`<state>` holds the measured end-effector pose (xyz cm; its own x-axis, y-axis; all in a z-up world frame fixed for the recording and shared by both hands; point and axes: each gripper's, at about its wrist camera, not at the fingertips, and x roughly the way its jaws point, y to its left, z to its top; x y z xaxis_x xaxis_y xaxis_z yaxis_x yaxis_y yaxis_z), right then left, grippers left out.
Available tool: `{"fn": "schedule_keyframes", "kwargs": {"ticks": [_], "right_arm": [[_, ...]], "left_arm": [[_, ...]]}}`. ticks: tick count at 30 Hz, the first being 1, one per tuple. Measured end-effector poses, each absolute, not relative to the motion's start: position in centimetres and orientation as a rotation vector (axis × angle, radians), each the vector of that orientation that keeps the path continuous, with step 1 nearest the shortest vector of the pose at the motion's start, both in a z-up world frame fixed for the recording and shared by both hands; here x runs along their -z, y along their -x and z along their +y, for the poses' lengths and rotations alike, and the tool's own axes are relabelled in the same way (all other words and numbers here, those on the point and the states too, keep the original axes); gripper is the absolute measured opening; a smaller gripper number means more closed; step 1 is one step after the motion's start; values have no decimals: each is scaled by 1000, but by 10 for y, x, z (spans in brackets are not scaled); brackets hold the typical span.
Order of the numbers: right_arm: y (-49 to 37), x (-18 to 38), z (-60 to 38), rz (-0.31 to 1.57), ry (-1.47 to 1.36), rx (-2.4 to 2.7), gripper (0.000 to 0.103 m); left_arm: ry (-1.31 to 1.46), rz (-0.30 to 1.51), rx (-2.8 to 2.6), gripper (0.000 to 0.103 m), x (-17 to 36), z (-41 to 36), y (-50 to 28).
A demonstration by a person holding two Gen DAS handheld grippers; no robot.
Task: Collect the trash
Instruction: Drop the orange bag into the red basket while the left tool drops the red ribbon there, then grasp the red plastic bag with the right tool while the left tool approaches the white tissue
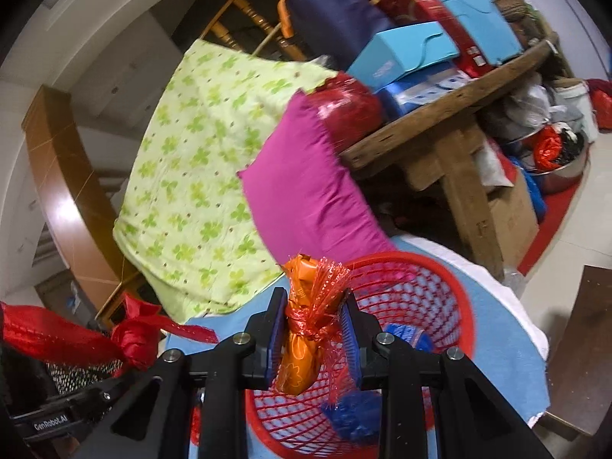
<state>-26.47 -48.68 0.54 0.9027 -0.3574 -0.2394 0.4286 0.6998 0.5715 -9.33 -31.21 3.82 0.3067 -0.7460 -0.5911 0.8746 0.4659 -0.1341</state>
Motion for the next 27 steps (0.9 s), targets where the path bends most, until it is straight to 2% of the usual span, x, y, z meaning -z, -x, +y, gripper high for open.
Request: {"fn": "schedule_keyframes", "kwargs": {"ticks": [6,9,11,12,14,15,19,27], "right_arm": [[279,-1,-501,101,-701,461,30],[280,1,-505,103,-719,463,30],[279,2,-506,105,-724,464,30],[277,2,-507,110,-724,465,31],[276,3,-506,122,-726,461,31],[273,3,-506,135,-732,461,32],[271,6,-507,136,-762,455,56],[261,-6,-484,88,-687,413,56]], "left_arm": [[-223,692,1149,21,-28,-345,95],[-221,711,1162,26,-23,-361,94],[-218,720,1161,36,-19,-368,92],[-219,725,1159,38,-17,-371,91],[-226,734,1148,53,-12,-374,89],[-223,737,1142,55,-10,-374,88],[-215,746,1114,56,-2,-365,80],[-200,747,1023,56,11,-315,68]]}}
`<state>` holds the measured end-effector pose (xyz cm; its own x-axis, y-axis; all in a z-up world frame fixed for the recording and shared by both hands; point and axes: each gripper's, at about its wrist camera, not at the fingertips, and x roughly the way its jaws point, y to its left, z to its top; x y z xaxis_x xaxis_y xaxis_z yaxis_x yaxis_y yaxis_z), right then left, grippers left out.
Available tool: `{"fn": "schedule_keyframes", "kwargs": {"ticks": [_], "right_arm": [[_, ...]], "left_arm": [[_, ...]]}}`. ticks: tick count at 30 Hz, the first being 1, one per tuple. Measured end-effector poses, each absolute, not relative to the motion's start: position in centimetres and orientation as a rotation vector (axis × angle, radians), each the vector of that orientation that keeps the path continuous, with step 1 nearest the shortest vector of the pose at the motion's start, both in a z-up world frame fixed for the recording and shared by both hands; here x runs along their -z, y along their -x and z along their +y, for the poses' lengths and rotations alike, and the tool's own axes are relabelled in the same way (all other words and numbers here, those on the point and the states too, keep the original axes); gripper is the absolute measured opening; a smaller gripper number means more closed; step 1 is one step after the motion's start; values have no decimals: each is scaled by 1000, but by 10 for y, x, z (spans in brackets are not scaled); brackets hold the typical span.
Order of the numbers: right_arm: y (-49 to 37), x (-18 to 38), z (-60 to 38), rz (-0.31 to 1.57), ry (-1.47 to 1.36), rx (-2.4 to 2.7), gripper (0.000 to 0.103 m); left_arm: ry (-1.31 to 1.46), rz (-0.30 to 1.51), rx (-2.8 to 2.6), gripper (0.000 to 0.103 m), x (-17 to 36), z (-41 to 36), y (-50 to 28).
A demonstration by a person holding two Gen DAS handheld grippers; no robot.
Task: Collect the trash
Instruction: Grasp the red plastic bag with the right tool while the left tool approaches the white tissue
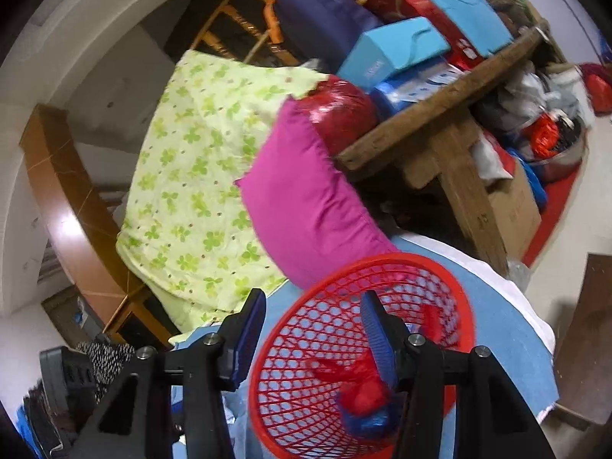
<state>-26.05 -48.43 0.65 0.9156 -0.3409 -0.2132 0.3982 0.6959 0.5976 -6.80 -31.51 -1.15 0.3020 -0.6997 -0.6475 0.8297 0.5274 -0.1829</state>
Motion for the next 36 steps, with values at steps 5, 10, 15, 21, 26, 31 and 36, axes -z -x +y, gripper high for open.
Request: {"fn": "schedule_keyframes", "kwargs": {"ticks": [5,10,15,21,26,31,36], "right_arm": [[236,-18,-445,99,-545,363,56],[204,-20,-402,145,-447,284,55],[169,-14,-365,216,-398,216,55],[126,2,-318,331,-331,134,54],[92,24,-283,449,-300,56,52],[58,45,-255,559,-312,-31,43],[17,68,-241,665,-384,-85,41]], "left_arm": [[-187,792,931,56,32,-267,57],[-171,813,796,56,48,-204,40],[-118,831,651,56,59,-135,18],[-6,863,501,56,74,-63,-11],[38,851,434,56,83,-29,-22],[82,874,421,56,98,-10,-33],[124,888,401,56,106,11,-42]]}}
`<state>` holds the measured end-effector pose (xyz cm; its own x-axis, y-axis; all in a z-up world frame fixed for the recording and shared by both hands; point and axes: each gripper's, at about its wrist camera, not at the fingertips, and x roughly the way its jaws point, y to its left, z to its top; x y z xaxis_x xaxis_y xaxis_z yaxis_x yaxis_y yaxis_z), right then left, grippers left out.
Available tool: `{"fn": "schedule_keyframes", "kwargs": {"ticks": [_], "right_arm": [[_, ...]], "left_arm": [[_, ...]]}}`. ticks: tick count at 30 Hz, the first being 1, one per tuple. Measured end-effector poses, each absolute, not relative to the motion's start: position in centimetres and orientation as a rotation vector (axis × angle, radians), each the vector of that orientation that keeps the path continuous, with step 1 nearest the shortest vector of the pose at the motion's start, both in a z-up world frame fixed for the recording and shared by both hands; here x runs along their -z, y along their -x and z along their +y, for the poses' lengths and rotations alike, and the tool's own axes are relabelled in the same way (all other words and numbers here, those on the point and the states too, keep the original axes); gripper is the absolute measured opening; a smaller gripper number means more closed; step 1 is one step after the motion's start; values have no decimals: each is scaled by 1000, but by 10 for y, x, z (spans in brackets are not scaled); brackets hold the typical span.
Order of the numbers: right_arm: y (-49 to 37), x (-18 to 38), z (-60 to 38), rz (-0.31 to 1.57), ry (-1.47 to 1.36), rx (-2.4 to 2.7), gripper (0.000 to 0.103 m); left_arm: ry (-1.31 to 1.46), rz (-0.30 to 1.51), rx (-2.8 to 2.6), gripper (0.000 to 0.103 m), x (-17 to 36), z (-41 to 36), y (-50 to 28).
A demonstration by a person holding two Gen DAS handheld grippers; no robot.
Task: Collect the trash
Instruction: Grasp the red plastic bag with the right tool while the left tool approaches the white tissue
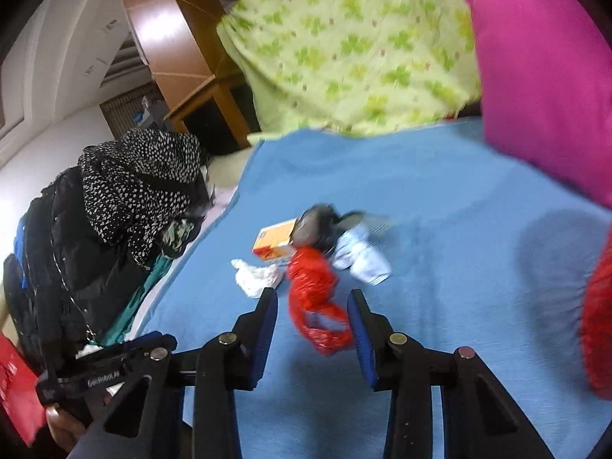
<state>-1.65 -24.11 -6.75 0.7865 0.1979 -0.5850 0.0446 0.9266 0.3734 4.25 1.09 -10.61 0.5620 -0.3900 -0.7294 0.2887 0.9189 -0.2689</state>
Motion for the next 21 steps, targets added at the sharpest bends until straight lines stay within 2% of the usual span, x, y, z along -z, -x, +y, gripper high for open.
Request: {"fn": "schedule_keyframes", "kwargs": {"ticks": [8,16,21], "right_arm": [[-63,102,-227,818,-440,-70,42],[-113,147,-221,922,-531,-74,42],[-117,148,-217,912,-519,-91,35]], "left_arm": [[133,879,347,56,109,38,-57],[133,864,375,56,95,25,-83],[112,880,413,56,95,-6,-106]]}}
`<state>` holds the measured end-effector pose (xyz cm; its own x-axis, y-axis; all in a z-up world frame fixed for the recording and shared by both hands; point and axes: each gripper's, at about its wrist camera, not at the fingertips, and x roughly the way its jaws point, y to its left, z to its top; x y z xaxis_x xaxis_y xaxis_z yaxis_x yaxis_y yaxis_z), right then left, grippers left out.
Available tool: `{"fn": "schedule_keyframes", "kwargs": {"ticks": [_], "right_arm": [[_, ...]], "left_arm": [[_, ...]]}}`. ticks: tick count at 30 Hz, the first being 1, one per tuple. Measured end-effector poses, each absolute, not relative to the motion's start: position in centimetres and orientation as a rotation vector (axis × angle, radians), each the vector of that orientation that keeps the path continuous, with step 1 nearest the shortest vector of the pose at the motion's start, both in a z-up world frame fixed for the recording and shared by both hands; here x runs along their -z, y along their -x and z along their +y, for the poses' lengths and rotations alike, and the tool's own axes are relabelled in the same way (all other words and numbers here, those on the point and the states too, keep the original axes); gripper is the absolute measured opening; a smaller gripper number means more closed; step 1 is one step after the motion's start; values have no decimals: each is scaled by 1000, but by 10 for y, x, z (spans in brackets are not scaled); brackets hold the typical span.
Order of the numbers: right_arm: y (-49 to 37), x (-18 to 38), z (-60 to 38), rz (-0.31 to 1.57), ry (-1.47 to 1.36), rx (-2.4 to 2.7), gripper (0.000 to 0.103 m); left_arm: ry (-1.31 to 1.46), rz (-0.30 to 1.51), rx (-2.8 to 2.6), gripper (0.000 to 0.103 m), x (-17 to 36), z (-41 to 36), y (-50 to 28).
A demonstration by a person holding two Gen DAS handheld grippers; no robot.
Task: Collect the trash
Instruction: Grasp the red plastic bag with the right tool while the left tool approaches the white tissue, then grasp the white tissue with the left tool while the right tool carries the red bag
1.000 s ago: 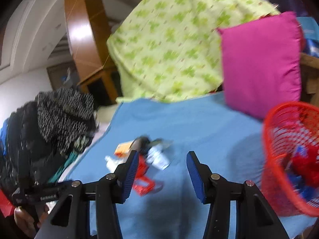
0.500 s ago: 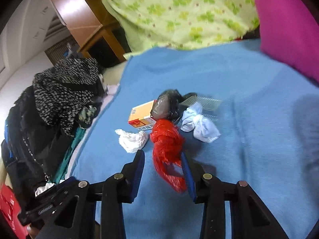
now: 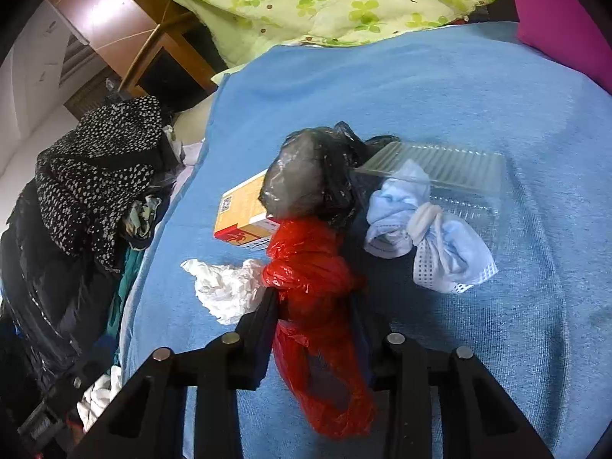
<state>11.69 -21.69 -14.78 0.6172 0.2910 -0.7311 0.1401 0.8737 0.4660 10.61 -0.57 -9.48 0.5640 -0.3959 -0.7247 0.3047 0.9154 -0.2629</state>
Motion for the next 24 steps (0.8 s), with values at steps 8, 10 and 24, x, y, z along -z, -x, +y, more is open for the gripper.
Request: {"fn": "schedule_keyframes", "kwargs": {"ticks": [8,10,24], "right_arm": [[-92,129,-241,895,-538,-98,30],[-83,124,-248,895,-544,-106,30],[-20,93,-294,814,-510,-73,30]], "left_arm": [[107,944,462,56,113,-55,-144],[97,962,468,56,119,-66,-151],[87,996,459,28,150,-91,-157]]}}
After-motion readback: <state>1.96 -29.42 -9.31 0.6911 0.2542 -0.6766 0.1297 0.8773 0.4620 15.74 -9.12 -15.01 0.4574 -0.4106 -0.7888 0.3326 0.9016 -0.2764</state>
